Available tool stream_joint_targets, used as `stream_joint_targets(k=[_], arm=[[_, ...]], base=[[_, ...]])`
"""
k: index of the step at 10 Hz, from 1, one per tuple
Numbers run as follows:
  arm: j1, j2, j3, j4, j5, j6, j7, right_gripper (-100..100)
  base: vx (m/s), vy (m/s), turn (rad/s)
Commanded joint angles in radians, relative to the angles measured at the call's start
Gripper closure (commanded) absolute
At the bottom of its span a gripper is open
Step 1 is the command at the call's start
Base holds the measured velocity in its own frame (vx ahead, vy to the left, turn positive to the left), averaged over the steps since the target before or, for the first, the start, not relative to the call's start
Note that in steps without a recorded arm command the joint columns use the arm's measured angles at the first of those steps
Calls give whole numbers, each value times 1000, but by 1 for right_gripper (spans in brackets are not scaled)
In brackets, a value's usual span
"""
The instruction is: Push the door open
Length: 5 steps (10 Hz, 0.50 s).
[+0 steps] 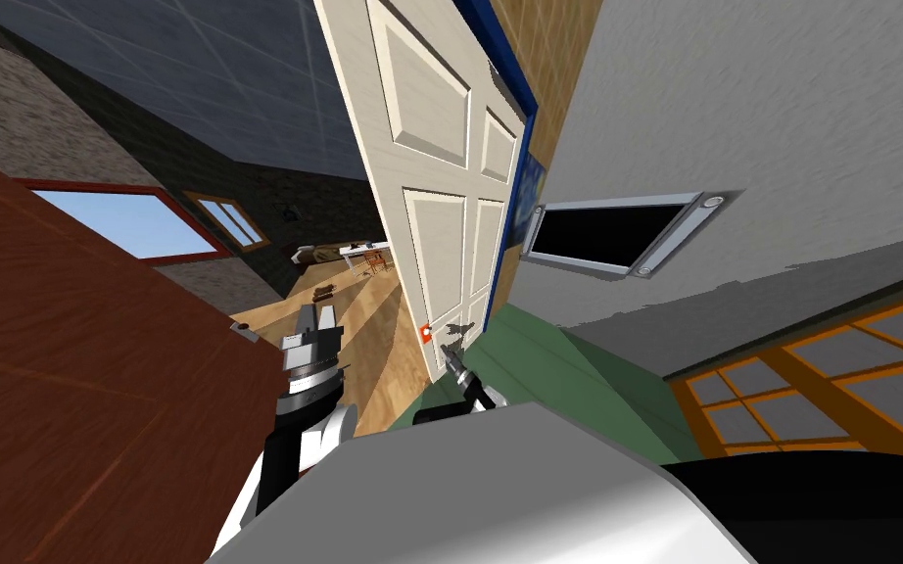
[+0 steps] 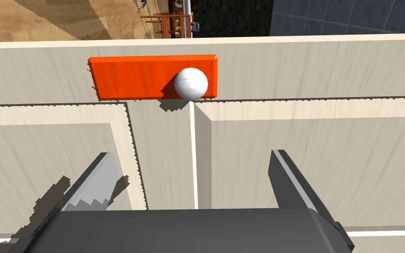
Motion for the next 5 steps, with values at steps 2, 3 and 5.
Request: stream_joint_targets(k=[2,3,5], arm=[[-3,-3,-4,8,-1,-2,2,-100],[-4,-4,-6,10,-1,-3,2,-100],[-6,-2,-12,19,-2,-4,5,-100]], base=[[73,30,18],[150,104,24],[175,103,31]])
